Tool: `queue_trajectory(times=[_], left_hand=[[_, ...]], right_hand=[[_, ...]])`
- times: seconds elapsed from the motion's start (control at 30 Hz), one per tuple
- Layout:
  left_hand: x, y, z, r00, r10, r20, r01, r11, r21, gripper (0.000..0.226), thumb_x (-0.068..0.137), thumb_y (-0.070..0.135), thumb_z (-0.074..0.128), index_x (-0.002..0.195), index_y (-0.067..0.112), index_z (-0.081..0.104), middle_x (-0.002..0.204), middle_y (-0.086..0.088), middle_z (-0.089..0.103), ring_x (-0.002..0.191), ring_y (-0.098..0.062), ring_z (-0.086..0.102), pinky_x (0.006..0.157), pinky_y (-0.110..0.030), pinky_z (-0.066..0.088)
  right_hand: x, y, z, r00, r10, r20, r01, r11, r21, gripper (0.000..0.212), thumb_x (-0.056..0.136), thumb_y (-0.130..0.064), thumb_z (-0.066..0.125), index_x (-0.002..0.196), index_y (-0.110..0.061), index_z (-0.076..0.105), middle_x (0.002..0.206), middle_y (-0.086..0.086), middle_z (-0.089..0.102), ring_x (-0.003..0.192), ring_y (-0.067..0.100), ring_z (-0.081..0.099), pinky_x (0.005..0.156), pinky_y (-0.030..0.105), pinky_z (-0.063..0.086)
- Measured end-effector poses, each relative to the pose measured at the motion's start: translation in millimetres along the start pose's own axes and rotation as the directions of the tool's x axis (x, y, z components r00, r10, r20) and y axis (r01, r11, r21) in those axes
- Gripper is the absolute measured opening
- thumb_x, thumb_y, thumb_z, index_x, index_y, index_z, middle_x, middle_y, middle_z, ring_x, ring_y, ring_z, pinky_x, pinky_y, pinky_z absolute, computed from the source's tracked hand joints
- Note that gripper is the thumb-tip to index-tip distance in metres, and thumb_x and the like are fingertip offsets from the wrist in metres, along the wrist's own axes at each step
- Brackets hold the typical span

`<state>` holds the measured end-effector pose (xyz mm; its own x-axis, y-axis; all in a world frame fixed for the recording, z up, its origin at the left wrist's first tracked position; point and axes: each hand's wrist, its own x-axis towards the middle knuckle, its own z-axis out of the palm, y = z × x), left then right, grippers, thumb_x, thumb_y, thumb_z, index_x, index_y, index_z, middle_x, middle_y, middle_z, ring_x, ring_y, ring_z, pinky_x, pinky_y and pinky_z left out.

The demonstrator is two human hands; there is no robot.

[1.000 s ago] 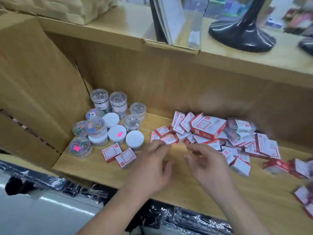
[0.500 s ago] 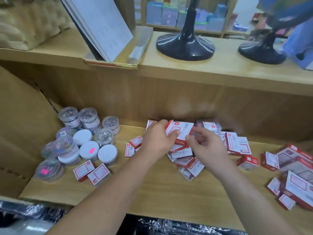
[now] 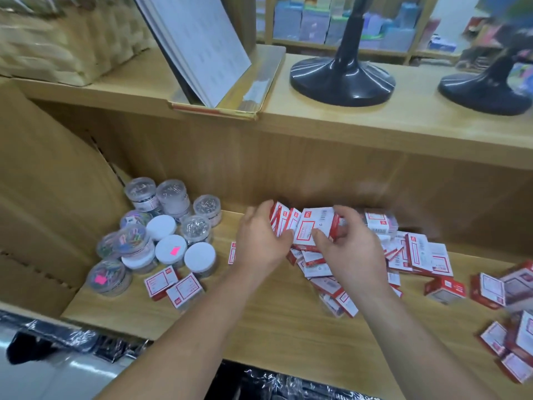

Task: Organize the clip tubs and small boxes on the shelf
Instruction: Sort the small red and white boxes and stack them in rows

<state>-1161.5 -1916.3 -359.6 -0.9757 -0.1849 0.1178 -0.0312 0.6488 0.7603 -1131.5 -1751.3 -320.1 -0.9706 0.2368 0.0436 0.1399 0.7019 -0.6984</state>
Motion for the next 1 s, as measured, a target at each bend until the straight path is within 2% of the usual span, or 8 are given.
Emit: queue_trajectory(times=[0.2, 0.3, 0.43, 0.5, 0.57, 0.7, 0.93, 1.0], left_hand=[[4.2, -0.4, -6.4, 0.989, -0.079, 0.121, 0.089, 0.993, -0.076, 0.039, 0.078, 0.028, 0.072, 0.117, 0.026, 0.063, 0.099, 0.012, 0.072, 0.092, -0.01, 0.067, 0.085, -0.035, 0.057], [-4.5, 3.2, -20.8, 0.99, -0.071, 0.125, 0.085, 0.991, -0.108, 0.046, 0.08, 0.029, 0.073, 0.124, 0.03, 0.06, 0.097, 0.019, 0.071, 0.091, -0.002, 0.067, 0.084, -0.031, 0.057], [-33.0, 22.7, -42.7, 0.999, -0.048, 0.007, 0.048, 0.959, -0.28, 0.028, 0.08, 0.029, 0.072, 0.102, 0.042, 0.06, 0.091, 0.033, 0.068, 0.084, 0.009, 0.065, 0.075, -0.021, 0.052], [-51.7, 36.3, -42.9, 0.998, -0.021, 0.053, 0.038, 0.935, -0.352, 0.029, 0.079, 0.031, 0.07, 0.106, 0.04, 0.062, 0.092, 0.032, 0.068, 0.085, 0.005, 0.066, 0.077, -0.027, 0.053], [-71.1, 49.1, -31.2, 0.99, 0.023, 0.136, 0.033, 0.917, -0.397, 0.036, 0.076, 0.031, 0.068, 0.111, 0.038, 0.064, 0.092, 0.026, 0.07, 0.088, 0.0, 0.066, 0.08, -0.031, 0.054], [-108.2, 70.0, 16.4, 0.948, 0.105, 0.3, 0.041, 0.895, -0.444, 0.043, 0.069, 0.031, 0.068, 0.112, 0.032, 0.067, 0.095, 0.022, 0.072, 0.086, 0.0, 0.067, 0.082, -0.039, 0.059], [-149.8, 94.8, 107.0, 0.854, 0.218, 0.473, -0.085, 0.955, -0.285, 0.03, 0.077, 0.04, 0.075, 0.104, 0.04, 0.062, 0.097, 0.035, 0.064, 0.09, 0.008, 0.061, 0.085, -0.029, 0.053], [-155.1, 102.7, 128.6, 0.839, 0.224, 0.495, -0.123, 0.966, -0.229, 0.032, 0.079, 0.039, 0.079, 0.106, 0.041, 0.062, 0.089, 0.029, 0.068, 0.092, 0.012, 0.06, 0.084, -0.024, 0.051]], right_hand=[[-4.3, 0.1, -3.0, 0.992, -0.122, 0.017, 0.115, 0.967, 0.226, 0.047, 0.087, -0.02, 0.071, 0.126, -0.041, 0.055, 0.103, -0.013, 0.065, 0.093, 0.01, 0.065, 0.084, 0.042, 0.056], [-11.9, 0.3, -13.7, 0.983, -0.185, -0.019, 0.184, 0.954, 0.236, 0.044, 0.088, -0.018, 0.071, 0.125, -0.039, 0.059, 0.105, -0.016, 0.065, 0.093, 0.006, 0.064, 0.08, 0.035, 0.056], [-24.8, 3.0, -40.4, 0.958, -0.271, -0.093, 0.285, 0.935, 0.213, 0.031, 0.091, -0.018, 0.069, 0.119, -0.03, 0.07, 0.104, -0.015, 0.062, 0.079, 0.009, 0.063, 0.071, 0.026, 0.051], [-30.5, 9.8, -56.5, 0.959, -0.264, -0.106, 0.28, 0.941, 0.189, 0.029, 0.091, -0.018, 0.07, 0.118, -0.03, 0.072, 0.101, -0.017, 0.061, 0.074, 0.01, 0.062, 0.068, 0.024, 0.049], [-36.5, 22.5, -72.0, 0.958, -0.265, -0.105, 0.279, 0.947, 0.157, 0.027, 0.091, -0.018, 0.07, 0.115, -0.03, 0.073, 0.103, -0.018, 0.063, 0.079, 0.008, 0.063, 0.07, 0.023, 0.05], [-50.2, 71.4, -101.3, 0.991, -0.088, -0.101, 0.107, 0.973, 0.206, 0.023, 0.088, -0.016, 0.073, 0.1, -0.035, 0.071, 0.101, -0.015, 0.07, 0.083, 0.005, 0.066, 0.076, 0.028, 0.055], [-80.3, 162.1, -165.5, 0.969, 0.134, -0.208, -0.09, 0.974, 0.208, 0.015, 0.085, -0.026, 0.075, 0.099, -0.03, 0.074, 0.096, -0.015, 0.074, 0.083, 0.005, 0.07, 0.079, 0.042, 0.059], [-85.3, 180.1, -183.8, 0.949, 0.193, -0.248, -0.13, 0.959, 0.251, 0.014, 0.081, -0.035, 0.073, 0.095, -0.035, 0.074, 0.094, -0.016, 0.075, 0.084, 0.008, 0.072, 0.077, 0.045, 0.06]])
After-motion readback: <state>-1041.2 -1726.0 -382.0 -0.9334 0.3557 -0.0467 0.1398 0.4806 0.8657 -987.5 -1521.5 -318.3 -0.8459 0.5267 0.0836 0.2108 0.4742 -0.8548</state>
